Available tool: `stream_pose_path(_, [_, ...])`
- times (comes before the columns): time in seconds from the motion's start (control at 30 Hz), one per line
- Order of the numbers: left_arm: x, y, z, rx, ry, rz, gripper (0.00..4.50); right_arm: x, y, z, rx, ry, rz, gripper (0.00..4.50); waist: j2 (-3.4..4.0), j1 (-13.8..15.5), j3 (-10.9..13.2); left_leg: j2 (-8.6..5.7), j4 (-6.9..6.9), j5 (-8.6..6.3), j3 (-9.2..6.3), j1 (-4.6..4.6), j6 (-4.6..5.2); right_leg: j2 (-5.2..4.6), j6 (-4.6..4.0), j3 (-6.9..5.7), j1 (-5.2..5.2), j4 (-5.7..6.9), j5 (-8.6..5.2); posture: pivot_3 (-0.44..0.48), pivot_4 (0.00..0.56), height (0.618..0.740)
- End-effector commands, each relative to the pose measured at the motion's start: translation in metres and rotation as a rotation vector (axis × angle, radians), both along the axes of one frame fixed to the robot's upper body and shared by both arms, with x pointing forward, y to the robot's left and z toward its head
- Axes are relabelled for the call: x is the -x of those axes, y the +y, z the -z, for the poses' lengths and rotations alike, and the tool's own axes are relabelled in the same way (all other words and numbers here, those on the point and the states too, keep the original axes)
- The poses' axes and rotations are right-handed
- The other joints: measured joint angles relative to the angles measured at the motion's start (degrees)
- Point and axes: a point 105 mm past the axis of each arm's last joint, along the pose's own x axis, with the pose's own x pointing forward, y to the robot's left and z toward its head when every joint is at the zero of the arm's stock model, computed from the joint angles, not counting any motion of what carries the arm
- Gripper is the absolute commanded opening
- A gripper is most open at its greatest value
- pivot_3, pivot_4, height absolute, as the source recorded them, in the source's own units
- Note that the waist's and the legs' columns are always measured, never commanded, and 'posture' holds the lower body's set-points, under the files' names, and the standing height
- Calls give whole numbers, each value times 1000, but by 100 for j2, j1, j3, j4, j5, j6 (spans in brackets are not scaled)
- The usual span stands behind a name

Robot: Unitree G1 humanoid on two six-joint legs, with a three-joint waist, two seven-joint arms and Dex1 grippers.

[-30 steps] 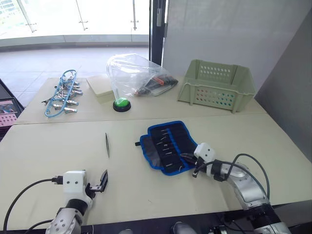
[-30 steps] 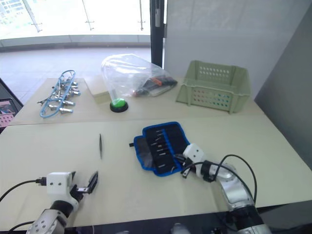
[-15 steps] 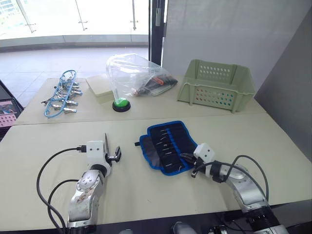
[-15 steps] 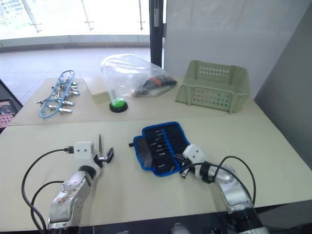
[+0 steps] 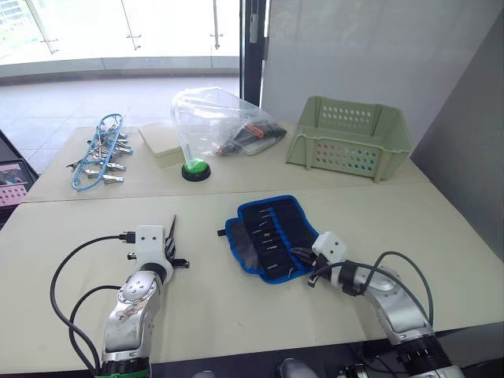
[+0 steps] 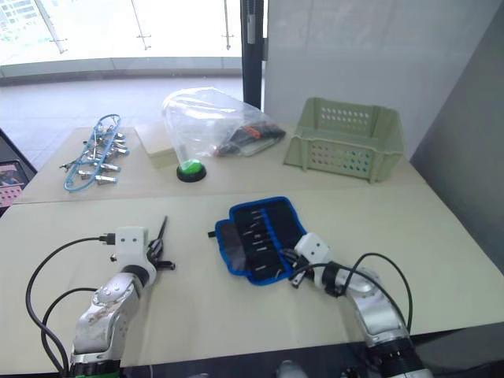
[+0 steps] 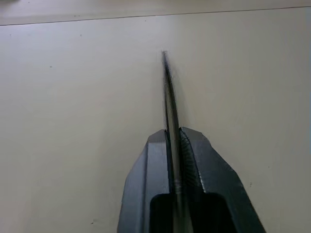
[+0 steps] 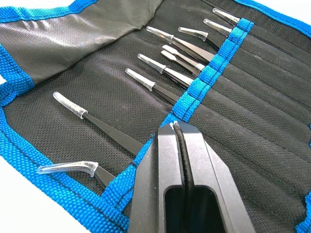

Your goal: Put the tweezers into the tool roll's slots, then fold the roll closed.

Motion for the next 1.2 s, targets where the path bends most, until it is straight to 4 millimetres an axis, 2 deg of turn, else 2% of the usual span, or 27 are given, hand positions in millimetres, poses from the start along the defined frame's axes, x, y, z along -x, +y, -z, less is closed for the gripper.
stream_pose_path(0.03, [9,6,-9,-29,-24,19,17,13,13,30,32,117,-51,0,-1,-15,0,1,0,0,0,0,0,1,0,0,-1,0,0,0,150,740])
stream_pose_path(0.17, [28,18,-18,-81,-54,56,17,13,18,32,29,123,-69,0,-2,-73,2,5,-2,0,0,1,0,3,0,2,-3,1,0,0,150,740])
stream_pose_path(0.37, [57,22,-26,-149,-76,167,17,12,22,34,27,131,-87,0,-3,-114,6,8,-5,0,0,1,0,2,-2,3,-5,0,0,0,150,740])
stream_pose_path(0.53, [89,29,-15,-181,-9,268,17,14,26,37,26,139,-107,0,0,-140,8,14,-7,-1,2,0,1,5,-8,6,-5,0,-3,0,150,740])
stream_pose_path(0.67, [106,31,-21,-166,-42,331,17,16,29,38,24,143,-117,0,-7,-125,13,15,-10,-2,7,3,2,5,-10,5,-7,-1,-5,0,150,740])
stream_pose_path(0.7, [109,32,-22,-159,-42,339,693,16,29,38,24,144,-119,0,-6,-127,15,16,-9,-2,8,3,2,5,-11,5,-7,-1,-6,0,150,740])
stream_pose_path(0.93, [119,47,-37,-120,-90,350,2958,16,31,41,25,150,-132,0,-6,-136,20,23,-9,-2,13,3,2,17,-15,5,-6,-1,-10,0,150,740])
stream_pose_path(1.07, [118,47,-36,-126,-83,363,4247,16,34,40,23,150,-138,0,-6,-142,21,26,-9,-2,14,3,2,20,-15,6,-6,-1,-10,0,150,740])
stream_pose_path(1.1, [118,47,-35,-134,-76,366,4472,16,34,40,23,150,-139,0,-6,-145,21,26,-9,-2,14,3,2,21,-15,6,-6,-1,-10,0,150,740])
stream_pose_path(1.2, [117,48,-29,-175,-36,398,4472,16,34,41,23,150,-138,0,-6,-149,21,28,-9,-2,14,3,2,23,-17,6,-6,0,-11,0,150,740])
